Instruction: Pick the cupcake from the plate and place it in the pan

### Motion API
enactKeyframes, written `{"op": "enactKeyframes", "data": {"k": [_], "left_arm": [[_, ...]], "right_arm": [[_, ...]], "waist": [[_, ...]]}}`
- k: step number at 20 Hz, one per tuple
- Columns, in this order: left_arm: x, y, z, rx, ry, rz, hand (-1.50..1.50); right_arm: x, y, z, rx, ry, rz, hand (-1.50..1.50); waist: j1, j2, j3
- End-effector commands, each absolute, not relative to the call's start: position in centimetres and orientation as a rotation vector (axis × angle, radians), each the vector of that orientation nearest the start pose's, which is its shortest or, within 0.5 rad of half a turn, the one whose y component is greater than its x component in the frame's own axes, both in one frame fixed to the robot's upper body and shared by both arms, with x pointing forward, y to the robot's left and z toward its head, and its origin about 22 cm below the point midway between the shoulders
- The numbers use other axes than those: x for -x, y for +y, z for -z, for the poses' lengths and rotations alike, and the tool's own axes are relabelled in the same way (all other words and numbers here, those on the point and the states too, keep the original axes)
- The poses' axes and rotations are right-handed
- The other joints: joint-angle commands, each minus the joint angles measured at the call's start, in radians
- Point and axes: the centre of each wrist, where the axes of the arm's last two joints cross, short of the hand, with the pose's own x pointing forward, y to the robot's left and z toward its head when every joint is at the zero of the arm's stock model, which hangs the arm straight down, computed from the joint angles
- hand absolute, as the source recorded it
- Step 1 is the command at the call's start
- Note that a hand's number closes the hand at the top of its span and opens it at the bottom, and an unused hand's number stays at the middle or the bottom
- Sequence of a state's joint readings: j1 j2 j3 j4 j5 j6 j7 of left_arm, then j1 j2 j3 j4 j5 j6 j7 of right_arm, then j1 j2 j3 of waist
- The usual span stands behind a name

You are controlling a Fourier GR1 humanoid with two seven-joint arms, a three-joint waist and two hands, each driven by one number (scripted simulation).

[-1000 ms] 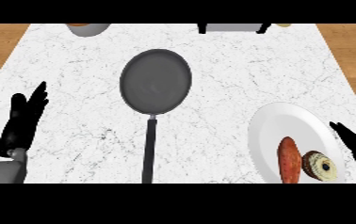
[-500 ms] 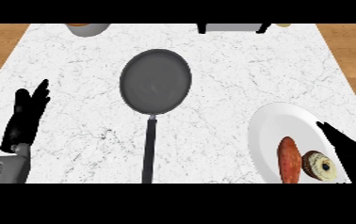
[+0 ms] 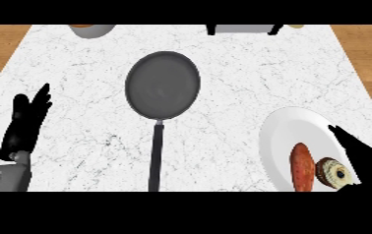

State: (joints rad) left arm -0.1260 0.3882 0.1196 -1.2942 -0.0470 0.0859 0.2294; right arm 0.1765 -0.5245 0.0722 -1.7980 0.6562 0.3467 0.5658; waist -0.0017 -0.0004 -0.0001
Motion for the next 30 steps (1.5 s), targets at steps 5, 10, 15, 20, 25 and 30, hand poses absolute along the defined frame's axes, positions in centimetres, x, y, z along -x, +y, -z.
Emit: {"op": "enactKeyframes", "data": {"k": [5, 10, 15, 20, 25, 30], "left_arm": [[-27.0, 34.7, -1.4, -0.503, -1.205, 0.103, 0.0], [-26.3, 35.1, -1.6, -0.492, -1.193, 0.089, 0.0], [-26.8, 35.1, -1.9, -0.493, -1.214, 0.107, 0.0], [-26.1, 35.6, -1.6, -0.496, -1.224, 0.093, 0.0], [-28.3, 33.7, -2.7, -0.457, -1.238, 0.135, 0.0], [-28.6, 32.9, -1.9, -0.449, -1.231, 0.149, 0.0]], "right_arm": [[-20.5, -32.2, -4.5, 0.848, -0.665, -0.936, -1.5], [-19.9, -32.1, -2.1, 0.847, -0.644, -0.982, 1.5], [-20.2, -31.5, -3.6, 0.99, -0.72, -1.042, 1.5], [-21.9, -33.7, -2.5, 0.995, -0.738, -1.031, 1.5], [-26.9, -32.1, -6.1, 0.857, -0.974, -1.356, 1.5], [-31.9, -31.2, -6.8, 0.736, -1.187, -1.509, 1.5]], "waist": [[0.0, 0.0, 0.0], [0.002, 0.0, 0.0], [0.0, 0.0, 0.0], [0.003, 0.0, 0.0], [0.065, 0.013, 0.003], [0.076, 0.02, 0.003]]}}
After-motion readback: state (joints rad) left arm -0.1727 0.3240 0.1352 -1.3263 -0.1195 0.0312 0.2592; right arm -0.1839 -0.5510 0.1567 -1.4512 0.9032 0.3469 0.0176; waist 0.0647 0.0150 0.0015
